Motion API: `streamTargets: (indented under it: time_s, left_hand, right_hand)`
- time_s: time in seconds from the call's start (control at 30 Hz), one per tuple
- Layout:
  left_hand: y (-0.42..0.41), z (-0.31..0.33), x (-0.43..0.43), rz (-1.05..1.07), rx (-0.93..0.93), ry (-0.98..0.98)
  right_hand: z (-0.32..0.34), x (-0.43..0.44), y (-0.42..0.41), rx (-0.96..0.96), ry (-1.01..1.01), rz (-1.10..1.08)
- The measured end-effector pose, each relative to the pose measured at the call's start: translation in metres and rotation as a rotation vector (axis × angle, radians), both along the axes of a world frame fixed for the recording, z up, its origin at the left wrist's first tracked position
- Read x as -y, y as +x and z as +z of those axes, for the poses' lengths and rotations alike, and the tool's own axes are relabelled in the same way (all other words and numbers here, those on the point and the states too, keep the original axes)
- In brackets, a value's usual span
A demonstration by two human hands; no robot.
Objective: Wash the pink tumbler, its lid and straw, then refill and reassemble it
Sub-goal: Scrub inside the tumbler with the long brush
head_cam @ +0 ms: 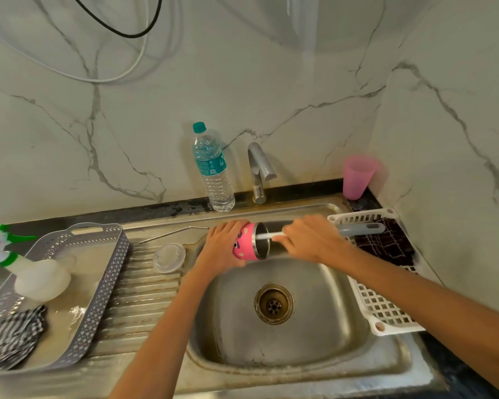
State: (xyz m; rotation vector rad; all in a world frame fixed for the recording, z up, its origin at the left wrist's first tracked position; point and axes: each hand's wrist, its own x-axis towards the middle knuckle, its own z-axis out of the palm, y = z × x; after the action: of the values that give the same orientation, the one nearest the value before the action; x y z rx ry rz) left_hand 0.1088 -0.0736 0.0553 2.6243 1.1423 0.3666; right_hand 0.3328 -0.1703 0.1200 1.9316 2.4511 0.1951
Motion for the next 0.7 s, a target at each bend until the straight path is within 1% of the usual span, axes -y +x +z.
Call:
streamTargets:
  time_s: [0.07, 0.1, 0.2, 0.27, 0.33, 0.4, 0.43, 0.5, 0.57, 0.63, 0.7]
  left_hand:
    - [-0.003, 0.001, -0.004, -0.029, 0.035, 0.008]
    - [-0.006, 0.003, -0.007, -0.023, 0.060, 0.013]
    - [-0.009, 0.001, -0.008, 0.034, 0.084, 0.003]
    - [-0.006, -0.002, -0.004, 0.056, 0.088, -0.041]
    - [-0.002, -0.002, -0.005, 0.031, 0.105, -0.071]
    - [-0.003, 0.002, -0.010, 0.013, 0.140, -0.078]
    - [-0.004, 0.003, -0.012, 0.010, 0.148, -0.069]
    - [-0.003, -0.001, -0.012, 0.026, 0.148, -0.056]
    - [0.000, -0.009, -0.006, 0.039, 0.153, -0.073]
    - [0.003, -0.014, -0.002, 0.005, 0.140, -0.065]
    - [0.003, -0.009, -0.003, -0.041, 0.088, -0.039]
  right_hand:
    - [0.002, -0.004, 0.008, -0.025, -0.040, -0.111]
    - [0.000, -0.001, 0.005, -0.040, -0.046, -0.126]
    - [-0.002, 0.015, -0.021, 0.031, -0.059, -0.017]
    - [0.005, 0.010, -0.025, 0.067, -0.015, 0.020]
    - [0.009, -0.004, -0.011, 0.087, -0.018, -0.062]
    - [0.006, -0.007, -0.001, 0.020, -0.049, -0.142]
    - [0.003, -0.002, -0.004, 0.010, -0.064, -0.148]
    - [0.002, 0.012, -0.017, 0.031, -0.093, -0.074]
    - [0.005, 0.015, -0.023, 0.035, -0.047, -0.009]
    - [0.005, 0.004, -0.012, 0.052, -0.026, -0.040]
    - [0.000, -0.004, 0.005, -0.015, -0.063, -0.129]
